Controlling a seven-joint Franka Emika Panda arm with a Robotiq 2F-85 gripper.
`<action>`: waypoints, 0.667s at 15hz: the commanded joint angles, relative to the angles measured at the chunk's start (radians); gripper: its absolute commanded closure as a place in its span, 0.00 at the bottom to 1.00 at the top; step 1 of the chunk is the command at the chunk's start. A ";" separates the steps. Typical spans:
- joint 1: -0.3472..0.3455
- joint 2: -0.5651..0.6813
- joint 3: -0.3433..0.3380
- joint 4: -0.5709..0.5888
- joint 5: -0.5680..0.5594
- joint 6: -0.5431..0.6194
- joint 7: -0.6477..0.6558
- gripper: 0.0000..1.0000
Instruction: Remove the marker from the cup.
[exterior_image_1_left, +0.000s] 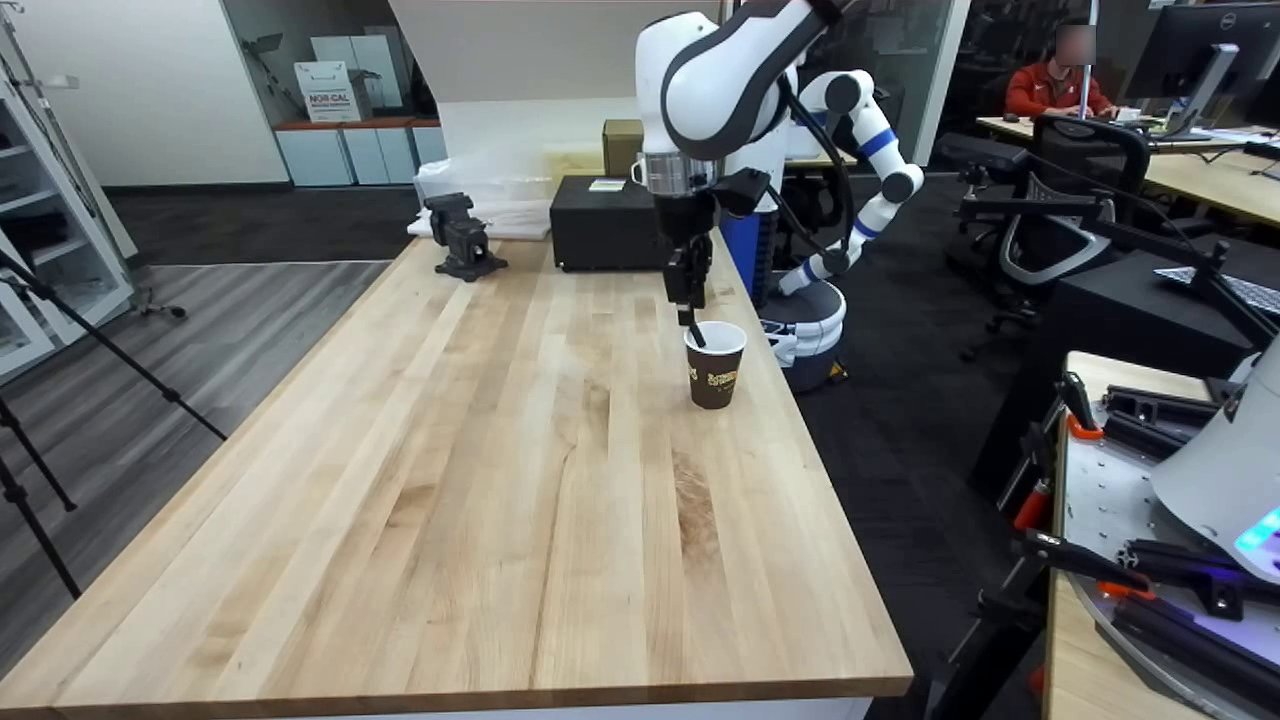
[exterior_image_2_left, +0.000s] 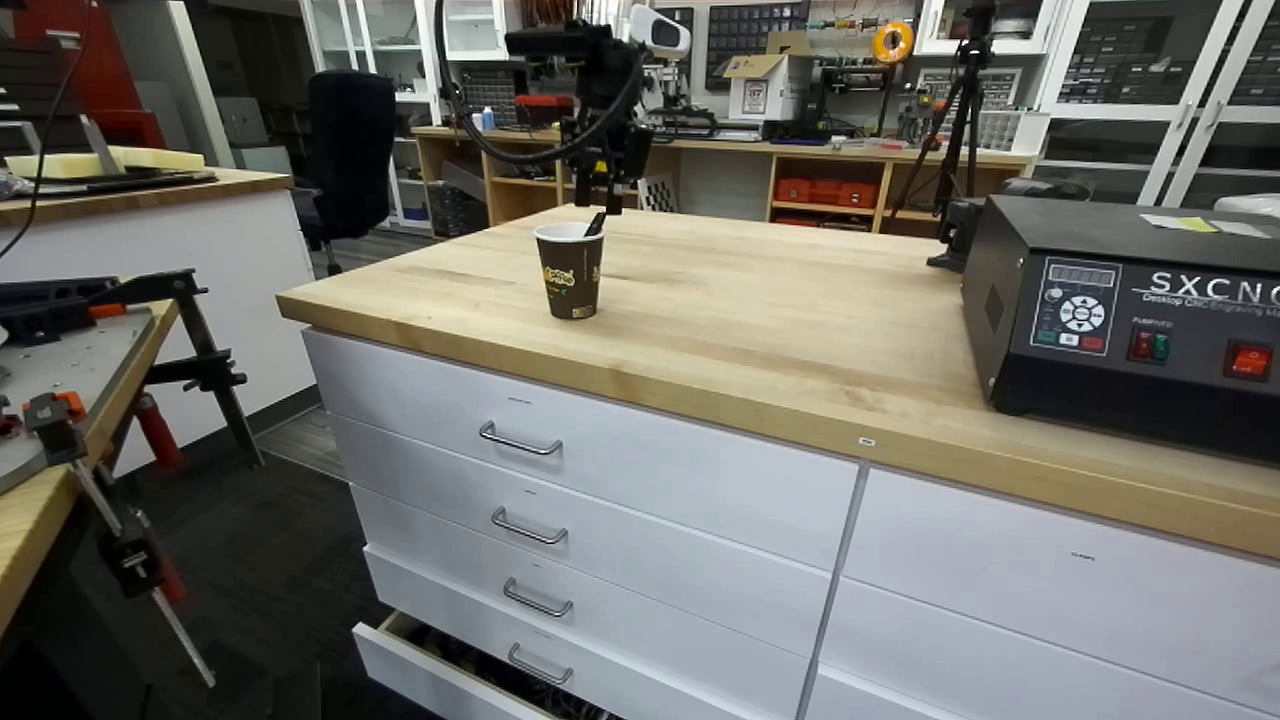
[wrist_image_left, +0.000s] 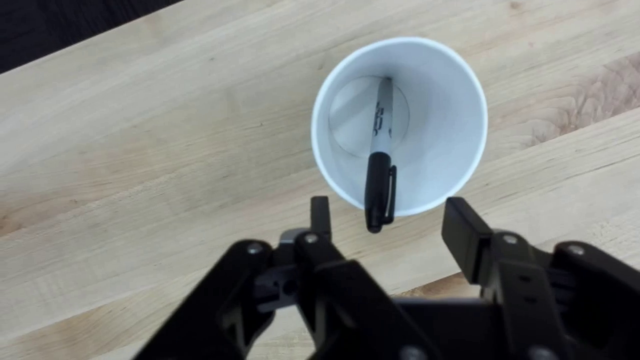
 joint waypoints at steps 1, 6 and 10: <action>-0.016 0.021 0.004 0.020 -0.016 0.016 0.008 0.69; -0.020 0.048 0.006 0.035 -0.017 0.018 0.004 0.81; -0.018 0.061 0.008 0.045 -0.019 0.013 0.003 0.91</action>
